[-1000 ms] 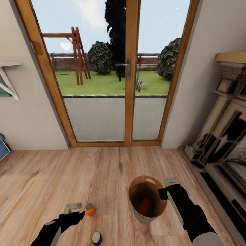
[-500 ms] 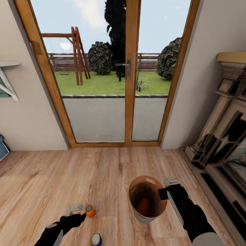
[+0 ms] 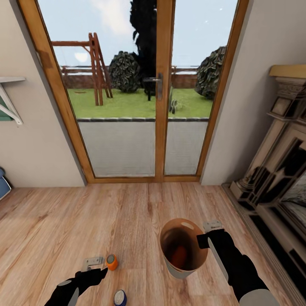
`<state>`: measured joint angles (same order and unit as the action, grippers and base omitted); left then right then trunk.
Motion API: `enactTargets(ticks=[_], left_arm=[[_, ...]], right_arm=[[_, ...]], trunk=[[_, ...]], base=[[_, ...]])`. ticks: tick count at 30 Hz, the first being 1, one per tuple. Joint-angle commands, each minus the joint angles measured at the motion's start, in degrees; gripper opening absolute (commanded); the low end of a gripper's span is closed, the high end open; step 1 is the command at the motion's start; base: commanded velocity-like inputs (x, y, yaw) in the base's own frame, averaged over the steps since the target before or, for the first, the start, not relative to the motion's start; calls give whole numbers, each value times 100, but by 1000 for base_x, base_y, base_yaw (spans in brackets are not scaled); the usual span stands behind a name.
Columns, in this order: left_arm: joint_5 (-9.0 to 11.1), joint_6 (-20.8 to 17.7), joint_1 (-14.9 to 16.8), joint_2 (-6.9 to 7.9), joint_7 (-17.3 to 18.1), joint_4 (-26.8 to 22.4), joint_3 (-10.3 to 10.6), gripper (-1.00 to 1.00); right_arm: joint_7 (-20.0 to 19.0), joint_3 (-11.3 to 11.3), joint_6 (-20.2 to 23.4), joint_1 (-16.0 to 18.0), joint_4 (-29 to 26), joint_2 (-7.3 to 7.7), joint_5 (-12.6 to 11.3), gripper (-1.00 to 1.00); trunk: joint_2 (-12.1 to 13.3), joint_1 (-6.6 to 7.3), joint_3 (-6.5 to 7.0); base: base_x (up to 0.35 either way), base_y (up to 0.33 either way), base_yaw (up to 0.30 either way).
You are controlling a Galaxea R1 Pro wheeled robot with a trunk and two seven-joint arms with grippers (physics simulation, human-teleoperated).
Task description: Put the three can of soda from the living room inside the tash can in the kitchen.
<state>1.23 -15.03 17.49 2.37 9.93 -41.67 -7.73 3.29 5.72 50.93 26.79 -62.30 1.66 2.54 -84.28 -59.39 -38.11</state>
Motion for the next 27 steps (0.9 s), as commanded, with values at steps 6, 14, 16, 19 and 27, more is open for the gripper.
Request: enactTargets(ticks=[6, 14, 16, 19, 27], left_arm=[[0, 0, 0, 0, 0, 1, 0, 100], [0, 0, 0, 0, 0, 1, 0, 100], [0, 0, 0, 0, 0, 1, 0, 100], [0, 2, 0, 0, 0, 1, 0, 100], [0, 304, 0, 0, 0, 9, -8, 100]], right_arm=[[-30, 0, -4, 2, -8, 0, -69, -100], [-30, 0, -4, 2, -44, 2, -70, -100], [-30, 0, -4, 2, -45, 7, -70, -100], [-30, 0, -4, 2, -46, 9, -70, -100], [-30, 0, -4, 2, -46, 10, -67, -100]], trunk=[[0, 0, -44], [0, 0, -117], [0, 0, -136], [0, 0, -164], [0, 0, -239]], base=[[0, 0, 0], [0, 0, 0], [0, 0, 0], [0, 0, 0], [0, 0, 0]])
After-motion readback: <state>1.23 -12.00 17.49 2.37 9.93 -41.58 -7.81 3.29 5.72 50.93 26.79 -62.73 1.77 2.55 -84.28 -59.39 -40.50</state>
